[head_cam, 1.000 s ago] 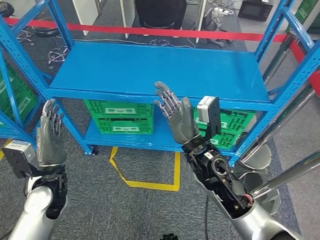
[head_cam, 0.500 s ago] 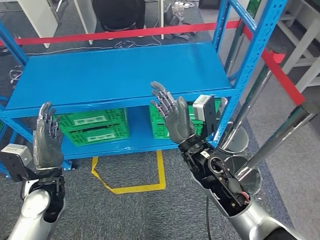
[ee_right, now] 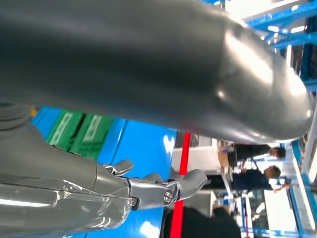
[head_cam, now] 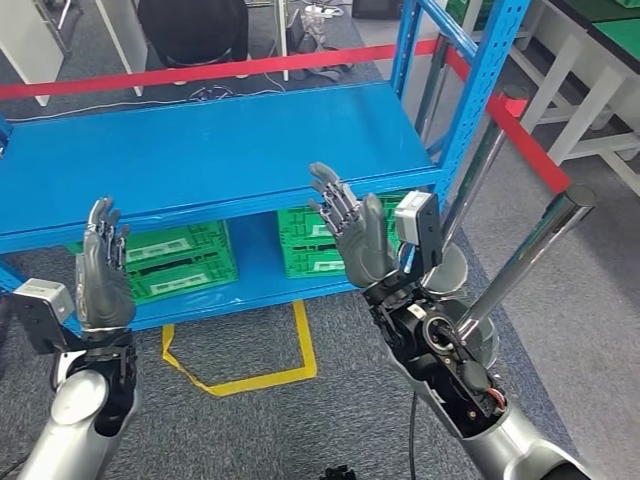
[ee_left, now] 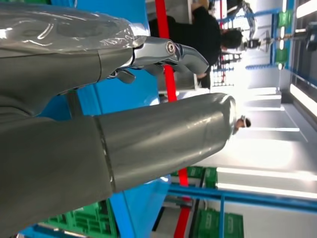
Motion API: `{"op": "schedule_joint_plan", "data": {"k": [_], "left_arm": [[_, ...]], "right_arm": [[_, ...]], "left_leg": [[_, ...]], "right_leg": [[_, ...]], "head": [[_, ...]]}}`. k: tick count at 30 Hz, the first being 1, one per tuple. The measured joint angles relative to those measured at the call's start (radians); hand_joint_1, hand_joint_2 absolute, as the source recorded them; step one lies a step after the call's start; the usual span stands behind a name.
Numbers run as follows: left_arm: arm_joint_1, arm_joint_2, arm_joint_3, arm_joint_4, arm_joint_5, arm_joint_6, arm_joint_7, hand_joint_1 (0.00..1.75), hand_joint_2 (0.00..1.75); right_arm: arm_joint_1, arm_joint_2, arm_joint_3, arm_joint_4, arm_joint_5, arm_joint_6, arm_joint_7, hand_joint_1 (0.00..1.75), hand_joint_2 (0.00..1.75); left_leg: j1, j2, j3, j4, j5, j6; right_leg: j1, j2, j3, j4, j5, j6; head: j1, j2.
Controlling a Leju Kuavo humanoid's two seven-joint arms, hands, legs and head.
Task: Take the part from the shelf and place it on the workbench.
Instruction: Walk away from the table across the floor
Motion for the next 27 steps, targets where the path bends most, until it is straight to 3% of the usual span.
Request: {"op": "schedule_joint_plan", "data": {"k": [2, 4, 5, 7, 8, 10, 12, 14, 15, 16, 18, 20, 27], "left_arm": [[0.000, 0.000, 0.000, 0.000, 0.000, 0.000, 0.000, 0.00, 0.00], [-0.001, 0.000, 0.000, 0.000, 0.000, 0.000, 0.000, 0.00, 0.00], [-0.002, 0.000, 0.000, 0.000, 0.000, 0.000, 0.000, 0.00, 0.00], [-0.002, 0.000, 0.000, 0.000, 0.000, 0.000, 0.000, 0.00, 0.00], [-0.003, 0.000, 0.000, 0.000, 0.000, 0.000, 0.000, 0.00, 0.00], [-0.004, 0.001, 0.000, 0.000, -0.001, 0.000, 0.000, 0.00, 0.00], [-0.002, 0.003, 0.000, 0.000, -0.001, 0.000, 0.001, 0.00, 0.00], [0.002, 0.005, 0.000, 0.001, -0.002, 0.000, 0.002, 0.00, 0.00], [0.003, 0.006, 0.000, 0.001, -0.002, 0.000, 0.002, 0.00, 0.00], [0.003, 0.006, 0.000, 0.001, -0.003, 0.000, 0.002, 0.00, 0.00], [0.000, 0.006, 0.000, 0.001, -0.004, -0.001, 0.002, 0.00, 0.00], [-0.003, 0.006, 0.000, 0.001, -0.005, -0.001, 0.002, 0.00, 0.00], [-0.003, 0.007, 0.000, 0.002, -0.006, -0.002, 0.002, 0.00, 0.00]], "right_arm": [[-0.001, 0.000, -0.001, 0.000, 0.000, 0.000, 0.000, 0.00, 0.00], [-0.003, 0.000, 0.000, -0.001, 0.000, 0.000, 0.000, 0.00, 0.00], [-0.004, 0.000, 0.000, -0.001, 0.000, 0.000, 0.000, 0.00, 0.00], [-0.003, 0.000, 0.000, -0.001, 0.000, 0.000, 0.000, 0.00, 0.00], [-0.003, 0.000, 0.000, -0.001, 0.000, 0.000, -0.001, 0.00, 0.00], [-0.006, 0.001, 0.000, -0.001, 0.000, 0.000, -0.001, 0.00, 0.00], [-0.007, 0.003, 0.000, 0.000, 0.002, 0.000, -0.002, 0.00, 0.00], [-0.006, 0.003, 0.000, 0.002, 0.005, 0.000, -0.003, 0.00, 0.00], [-0.006, 0.003, 0.000, 0.003, 0.006, -0.001, -0.003, 0.00, 0.00], [-0.006, 0.003, 0.000, 0.004, 0.007, -0.001, -0.003, 0.00, 0.00], [-0.007, 0.003, 0.000, 0.004, 0.007, -0.001, -0.003, 0.00, 0.00], [-0.009, 0.003, 0.000, 0.005, 0.007, 0.000, -0.004, 0.00, 0.00], [-0.009, 0.003, 0.000, 0.008, 0.008, 0.000, -0.005, 0.00, 0.00]], "left_leg": [[-0.001, 0.018, 0.007, 0.000, -0.005, -0.005], [-0.008, 0.034, 0.009, 0.003, -0.009, -0.013], [-0.011, 0.043, 0.008, 0.004, -0.010, -0.017], [-0.013, 0.060, 0.006, 0.007, -0.013, -0.025], [-0.011, 0.050, 0.004, 0.017, -0.022, -0.031], [-0.005, 0.005, -0.028, 0.092, -0.067, -0.041], [-0.003, -0.031, -0.100, 0.240, -0.132, -0.045], [-0.003, -0.037, -0.155, 0.335, -0.152, -0.044], [-0.004, -0.037, -0.154, 0.321, -0.133, -0.040], [-0.004, -0.038, -0.129, 0.263, -0.097, -0.035], [-0.008, -0.043, -0.054, 0.103, -0.024, -0.021], [-0.011, -0.046, -0.015, 0.017, 0.002, -0.016], [-0.014, -0.046, -0.011, 0.006, 0.002, -0.022]], "right_leg": [[0.001, -0.030, 0.071, -0.140, 0.067, -0.003], [0.010, -0.069, 0.128, -0.255, 0.098, -0.013], [0.013, -0.077, 0.137, -0.274, 0.097, -0.018], [0.013, -0.058, 0.137, -0.278, 0.099, -0.029], [0.012, -0.046, 0.136, -0.279, 0.102, -0.034], [0.007, -0.028, 0.137, -0.283, 0.107, -0.046], [0.007, -0.012, 0.135, -0.283, 0.109, -0.052], [0.009, 0.003, 0.133, -0.283, 0.110, -0.054], [0.011, 0.010, 0.134, -0.283, 0.111, -0.054], [0.011, 0.016, 0.135, -0.282, 0.111, -0.054], [0.014, 0.026, 0.135, -0.281, 0.110, -0.053], [0.018, 0.030, 0.132, -0.278, 0.107, -0.049], [0.018, 0.028, 0.132, -0.277, 0.102, -0.051]], "head": [[0.010, 0.000], [0.016, 0.000], [0.014, 0.000], [0.007, 0.000], [0.004, 0.000], [-0.005, 0.000], [-0.019, 0.000], [-0.028, 0.000], [-0.031, 0.000], [-0.034, 0.000], [-0.037, 0.000], [-0.037, 0.000], [-0.032, 0.000]]}}
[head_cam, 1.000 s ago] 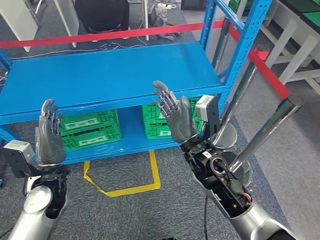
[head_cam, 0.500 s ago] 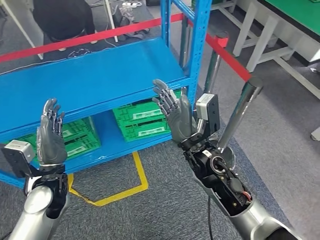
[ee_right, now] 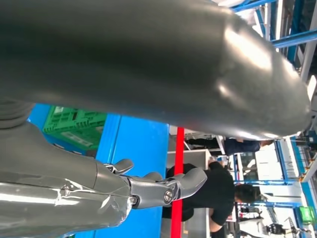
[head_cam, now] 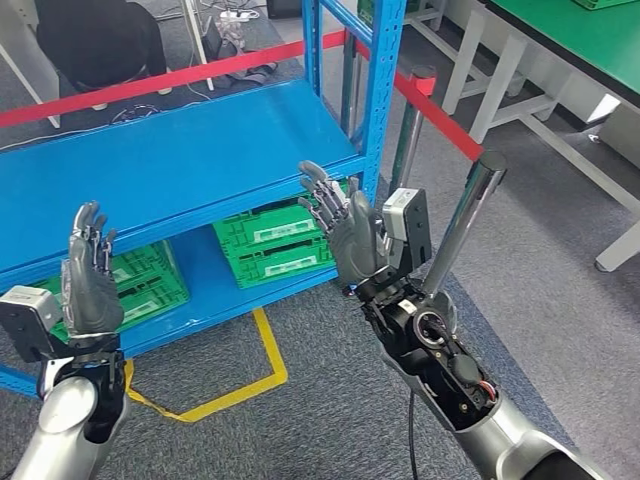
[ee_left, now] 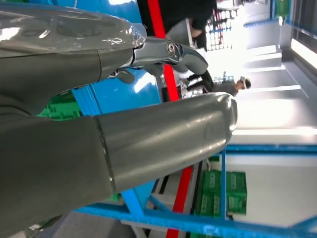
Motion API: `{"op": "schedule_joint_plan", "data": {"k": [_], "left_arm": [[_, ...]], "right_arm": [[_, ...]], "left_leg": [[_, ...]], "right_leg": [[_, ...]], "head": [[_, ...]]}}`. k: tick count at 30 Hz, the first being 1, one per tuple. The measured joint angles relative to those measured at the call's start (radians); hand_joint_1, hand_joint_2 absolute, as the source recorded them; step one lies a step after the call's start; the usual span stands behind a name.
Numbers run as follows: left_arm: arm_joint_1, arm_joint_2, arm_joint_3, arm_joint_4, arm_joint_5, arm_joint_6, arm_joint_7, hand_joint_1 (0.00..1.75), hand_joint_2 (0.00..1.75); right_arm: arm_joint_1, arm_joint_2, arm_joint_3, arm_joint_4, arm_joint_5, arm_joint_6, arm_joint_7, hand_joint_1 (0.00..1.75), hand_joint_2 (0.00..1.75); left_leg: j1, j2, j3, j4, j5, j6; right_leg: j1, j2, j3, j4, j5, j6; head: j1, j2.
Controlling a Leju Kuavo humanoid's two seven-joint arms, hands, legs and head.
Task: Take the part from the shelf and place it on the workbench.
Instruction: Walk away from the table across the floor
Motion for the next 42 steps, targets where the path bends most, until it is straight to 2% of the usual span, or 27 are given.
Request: {"op": "schedule_joint_plan", "data": {"k": [10, 22, 31, 42], "left_arm": [[-0.011, -0.023, -0.014, 0.021, -0.016, -0.009, -0.020, 0.00, 0.00], [-0.021, -0.042, -0.019, 0.037, 0.006, -0.017, -0.042, 0.00, 0.00], [0.012, -0.016, -0.009, 0.028, 0.013, 0.023, -0.019, 0.00, 0.00], [0.016, -0.008, -0.009, 0.019, 0.005, 0.023, -0.003, 0.00, 0.00]], "right_arm": [[0.037, -0.015, -0.019, -0.023, 0.005, -0.011, 0.008, 0.00, 0.00], [0.056, -0.041, -0.016, -0.090, 0.000, -0.074, 0.099, 0.00, 0.00], [0.030, -0.040, 0.024, -0.082, -0.036, -0.013, 0.068, 0.00, 0.00], [0.030, -0.040, 0.036, -0.066, -0.038, -0.005, 0.053, 0.00, 0.00]], "left_leg": [[-0.001, -0.001, 0.000, 0.002, -0.003, 0.010], [0.000, -0.001, 0.001, -0.001, -0.003, 0.010], [0.000, -0.002, 0.001, -0.002, -0.003, 0.010], [0.000, -0.003, 0.001, -0.002, -0.003, 0.010]], "right_leg": [[-0.003, 0.000, 0.006, -0.011, 0.004, 0.013], [-0.005, 0.001, 0.005, -0.011, 0.003, 0.014], [-0.004, -0.001, 0.005, -0.010, 0.002, 0.014], [-0.005, -0.002, 0.006, -0.010, 0.002, 0.014]], "head": [[0.007, 0.000], [0.004, 0.000], [0.003, 0.000], [0.004, 0.000]]}}
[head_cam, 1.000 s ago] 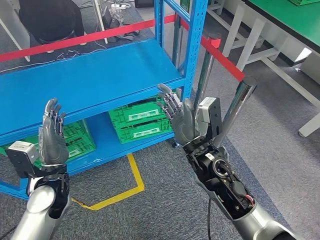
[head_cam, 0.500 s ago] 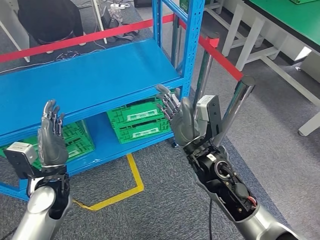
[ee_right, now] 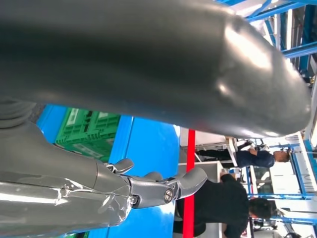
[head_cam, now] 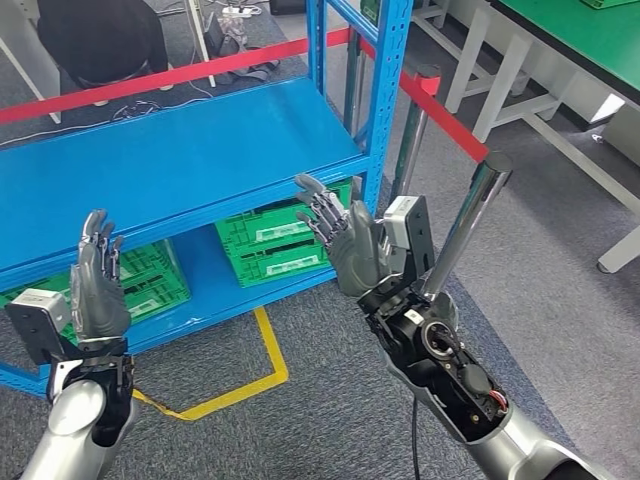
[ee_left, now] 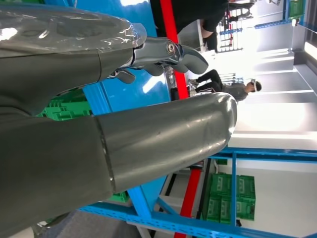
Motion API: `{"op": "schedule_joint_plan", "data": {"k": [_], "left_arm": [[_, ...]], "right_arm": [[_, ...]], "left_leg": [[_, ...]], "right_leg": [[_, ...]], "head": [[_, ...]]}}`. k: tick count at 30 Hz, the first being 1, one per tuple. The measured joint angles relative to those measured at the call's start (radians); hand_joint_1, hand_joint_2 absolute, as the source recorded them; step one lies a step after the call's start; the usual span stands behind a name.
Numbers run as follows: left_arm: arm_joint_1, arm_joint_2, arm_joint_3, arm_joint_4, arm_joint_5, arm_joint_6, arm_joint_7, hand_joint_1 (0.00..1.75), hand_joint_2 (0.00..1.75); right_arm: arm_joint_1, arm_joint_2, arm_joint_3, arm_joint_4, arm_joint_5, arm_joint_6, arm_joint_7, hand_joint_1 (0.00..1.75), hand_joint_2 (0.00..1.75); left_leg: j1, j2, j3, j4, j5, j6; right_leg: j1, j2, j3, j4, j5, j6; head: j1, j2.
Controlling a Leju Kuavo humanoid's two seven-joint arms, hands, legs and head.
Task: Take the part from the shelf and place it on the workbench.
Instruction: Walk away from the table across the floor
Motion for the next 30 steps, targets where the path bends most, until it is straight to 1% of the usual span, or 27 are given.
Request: {"op": "schedule_joint_plan", "data": {"k": [17, 22, 27, 30], "left_arm": [[0.001, 0.004, 0.000, -0.006, 0.001, 0.000, 0.008, 0.00, 0.00], [0.001, 0.004, 0.000, -0.008, 0.001, 0.005, 0.017, 0.00, 0.00], [0.001, 0.007, 0.000, -0.008, 0.000, 0.008, 0.021, 0.00, 0.00], [0.001, 0.008, 0.000, -0.009, 0.000, 0.008, 0.021, 0.00, 0.00]], "right_arm": [[0.000, 0.001, 0.008, 0.010, 0.036, 0.000, -0.014, 0.00, 0.00], [0.000, 0.009, 0.008, 0.017, 0.040, 0.002, -0.015, 0.00, 0.00], [-0.001, 0.018, 0.009, 0.027, 0.052, 0.009, -0.016, 0.00, 0.00], [-0.002, 0.020, 0.009, 0.032, 0.053, 0.010, -0.016, 0.00, 0.00]], "left_leg": [[0.000, 0.000, 0.000, 0.000, 0.000, 0.000], [-0.001, 0.000, 0.000, 0.001, -0.001, 0.001], [-0.006, -0.001, 0.000, 0.004, -0.003, 0.004], [-0.009, -0.001, 0.000, 0.005, -0.005, 0.008]], "right_leg": [[0.000, 0.000, 0.000, 0.000, 0.000, 0.000], [-0.001, 0.000, 0.000, 0.000, 0.000, 0.001], [-0.003, 0.000, 0.001, 0.000, -0.001, 0.004], [-0.005, 0.000, 0.003, -0.002, -0.002, 0.008]], "head": [[0.000, 0.000], [0.000, 0.000], [-0.001, 0.000], [-0.001, 0.000]]}}
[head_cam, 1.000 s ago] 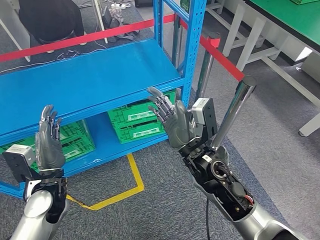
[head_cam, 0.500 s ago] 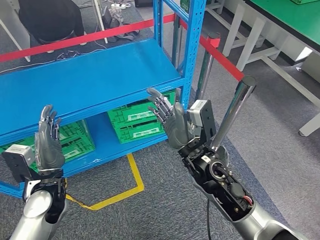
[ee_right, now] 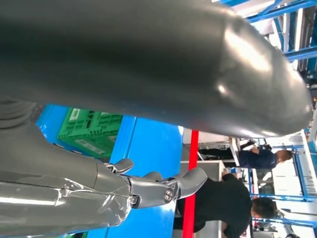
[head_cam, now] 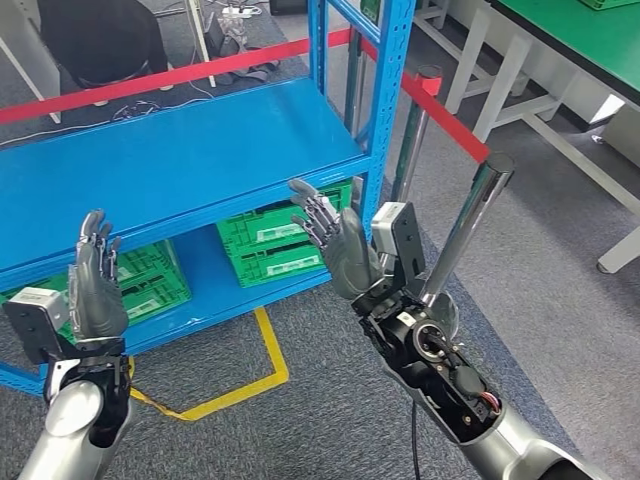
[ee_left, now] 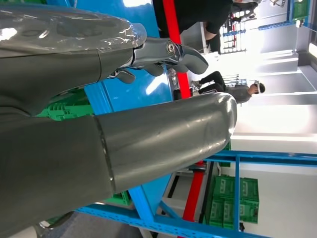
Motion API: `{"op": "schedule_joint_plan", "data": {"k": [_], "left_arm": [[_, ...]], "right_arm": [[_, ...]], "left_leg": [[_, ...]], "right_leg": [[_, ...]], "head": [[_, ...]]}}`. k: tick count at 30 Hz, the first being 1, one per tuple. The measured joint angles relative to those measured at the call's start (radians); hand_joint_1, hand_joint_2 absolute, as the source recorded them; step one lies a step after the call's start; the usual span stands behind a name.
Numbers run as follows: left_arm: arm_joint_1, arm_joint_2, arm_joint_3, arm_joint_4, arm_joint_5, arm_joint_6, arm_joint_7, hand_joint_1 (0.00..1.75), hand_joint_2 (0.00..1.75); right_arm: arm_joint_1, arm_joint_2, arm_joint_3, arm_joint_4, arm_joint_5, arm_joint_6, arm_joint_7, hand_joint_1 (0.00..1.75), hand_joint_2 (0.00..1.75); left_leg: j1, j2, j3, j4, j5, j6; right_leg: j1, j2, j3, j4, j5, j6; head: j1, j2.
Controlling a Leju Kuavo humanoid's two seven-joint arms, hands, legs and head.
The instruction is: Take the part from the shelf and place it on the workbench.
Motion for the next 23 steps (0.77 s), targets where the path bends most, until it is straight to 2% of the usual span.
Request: {"op": "schedule_joint_plan", "data": {"k": [2, 3, 4, 5, 7, 8, 9, 10, 11, 12, 13, 14, 15, 17, 19, 21, 22, 23], "left_arm": [[0.000, 0.000, 0.000, -0.004, -0.001, 0.000, 0.000, 0.00, 0.00], [-0.001, 0.000, 0.000, -0.006, -0.001, 0.000, 0.000, 0.00, 0.00], [-0.001, 0.000, 0.000, -0.008, -0.002, 0.000, 0.001, 0.00, 0.00], [-0.002, 0.000, 0.000, -0.009, -0.002, -0.001, 0.001, 0.00, 0.00], [-0.001, 0.000, 0.000, -0.009, -0.002, -0.004, 0.001, 0.00, 0.00], [0.001, 0.000, 0.000, -0.009, -0.002, -0.006, 0.001, 0.00, 0.00], [0.001, 0.000, 0.000, -0.009, -0.002, -0.008, 0.001, 0.00, 0.00], [0.002, 0.000, 0.000, -0.009, -0.002, -0.010, 0.001, 0.00, 0.00], [0.001, 0.000, 0.000, -0.009, -0.002, -0.011, 0.001, 0.00, 0.00], [0.001, 0.000, 0.000, -0.009, -0.002, -0.012, 0.000, 0.00, 0.00], [-0.001, 0.000, 0.000, -0.009, -0.002, -0.013, 0.000, 0.00, 0.00], [-0.003, 0.000, 0.000, -0.008, -0.002, -0.015, -0.002, 0.00, 0.00], [-0.004, 0.000, 0.000, -0.008, -0.002, -0.018, -0.003, 0.00, 0.00], [-0.006, 0.000, 0.001, -0.008, -0.002, -0.024, -0.005, 0.00, 0.00], [-0.010, 0.001, 0.001, -0.008, -0.002, -0.028, -0.006, 0.00, 0.00], [-0.015, 0.001, 0.002, -0.008, -0.002, -0.030, -0.007, 0.00, 0.00], [-0.016, 0.001, 0.002, -0.007, -0.002, -0.030, -0.008, 0.00, 0.00], [-0.015, 0.002, 0.002, -0.007, -0.002, -0.030, -0.008, 0.00, 0.00]], "right_arm": [[-0.001, 0.002, 0.000, 0.001, 0.000, 0.000, -0.001, 0.00, 0.00], [-0.003, 0.003, 0.000, 0.001, 0.000, 0.001, -0.001, 0.00, 0.00], [-0.005, 0.003, 0.000, 0.002, 0.000, 0.001, -0.001, 0.00, 0.00], [-0.006, 0.004, 0.000, 0.002, 0.000, 0.002, -0.001, 0.00, 0.00], [-0.006, 0.004, 0.001, 0.006, 0.000, 0.002, -0.001, 0.00, 0.00], [-0.006, 0.004, 0.001, 0.008, 0.000, 0.002, -0.001, 0.00, 0.00], [-0.006, 0.004, 0.001, 0.011, 0.000, 0.002, -0.001, 0.00, 0.00], [-0.005, 0.004, 0.001, 0.013, 0.000, 0.002, -0.001, 0.00, 0.00], [-0.006, 0.004, 0.001, 0.014, 0.000, 0.003, -0.001, 0.00, 0.00], [-0.006, 0.004, 0.001, 0.016, 0.000, 0.003, -0.001, 0.00, 0.00], [-0.007, 0.004, 0.001, 0.017, 0.000, 0.003, -0.001, 0.00, 0.00], [-0.007, 0.004, 0.001, 0.018, 0.001, 0.003, -0.001, 0.00, 0.00], [-0.007, 0.005, 0.002, 0.020, 0.001, 0.003, -0.001, 0.00, 0.00], [-0.008, 0.006, 0.002, 0.021, 0.002, 0.002, -0.001, 0.00, 0.00], [-0.013, 0.007, 0.002, 0.022, 0.002, 0.002, -0.001, 0.00, 0.00], [-0.017, 0.008, 0.002, 0.023, 0.002, 0.002, -0.001, 0.00, 0.00], [-0.017, 0.008, 0.002, 0.024, 0.002, 0.002, -0.001, 0.00, 0.00], [-0.017, 0.008, 0.002, 0.025, 0.002, 0.002, -0.001, 0.00, 0.00]], "left_leg": [[0.005, 0.000, 0.006, -0.008, 0.003, 0.006], [0.009, 0.001, 0.011, -0.014, 0.004, 0.009], [0.013, 0.001, 0.017, -0.019, 0.006, 0.013], [0.015, 0.001, 0.021, -0.022, 0.006, 0.014], [0.016, -0.003, 0.023, -0.022, 0.004, 0.015], [0.017, -0.007, 0.024, -0.021, 0.003, 0.014], [0.019, -0.012, 0.026, -0.020, 0.001, 0.011], [0.022, -0.019, 0.029, -0.018, -0.003, 0.006], [0.025, -0.026, 0.032, -0.014, -0.007, -0.001], [0.027, -0.034, 0.033, -0.010, -0.012, -0.008], [0.028, -0.041, 0.030, -0.004, -0.016, -0.015], [0.029, -0.048, 0.026, 0.000, -0.016, -0.022], [0.030, -0.054, 0.020, 0.002, -0.015, -0.029], [0.034, -0.061, 0.014, 0.003, -0.014, -0.041], [0.034, -0.037, -0.007, 0.046, -0.036, -0.051], [0.032, -0.008, -0.076, 0.176, -0.090, -0.056], [0.032, -0.003, -0.120, 0.251, -0.115, -0.057], [0.032, -0.002, -0.143, 0.293, -0.129, -0.057]], "right_leg": [[0.001, -0.002, -0.001, 0.001, -0.003, 0.006], [0.001, -0.006, -0.008, 0.017, -0.015, 0.008], [0.001, -0.010, -0.024, 0.054, -0.036, 0.011], [-0.001, -0.015, -0.052, 0.115, -0.066, 0.014], [-0.007, -0.019, -0.124, 0.264, -0.124, 0.021], [-0.011, -0.020, -0.149, 0.309, -0.132, 0.024], [-0.015, -0.021, -0.155, 0.313, -0.119, 0.027], [-0.019, -0.020, -0.138, 0.272, -0.087, 0.030], [-0.023, -0.016, -0.106, 0.199, -0.044, 0.033], [-0.027, -0.002, -0.069, 0.127, -0.015, 0.038], [-0.030, 0.011, -0.040, 0.070, 0.000, 0.039], [-0.030, 0.022, -0.023, 0.039, 0.003, 0.039], [-0.028, 0.026, -0.017, 0.033, -0.005, 0.035], [-0.025, 0.013, -0.015, 0.032, -0.006, 0.022], [-0.026, -0.003, -0.009, 0.028, -0.008, 0.007], [-0.022, -0.021, -0.006, 0.027, -0.011, -0.003], [-0.019, -0.031, -0.006, 0.027, -0.012, -0.007], [-0.017, -0.035, -0.006, 0.027, -0.013, -0.008]], "head": [[0.000, 0.000], [0.001, 0.000], [0.004, 0.000], [0.008, 0.000], [0.015, 0.000], [0.017, 0.000], [0.018, 0.000], [0.020, 0.000], [0.022, 0.000], [0.024, 0.000], [0.025, 0.000], [0.025, 0.000], [0.025, 0.000], [0.022, 0.000], [0.012, 0.000], [-0.003, 0.000], [-0.007, 0.000], [-0.008, 0.000]]}}
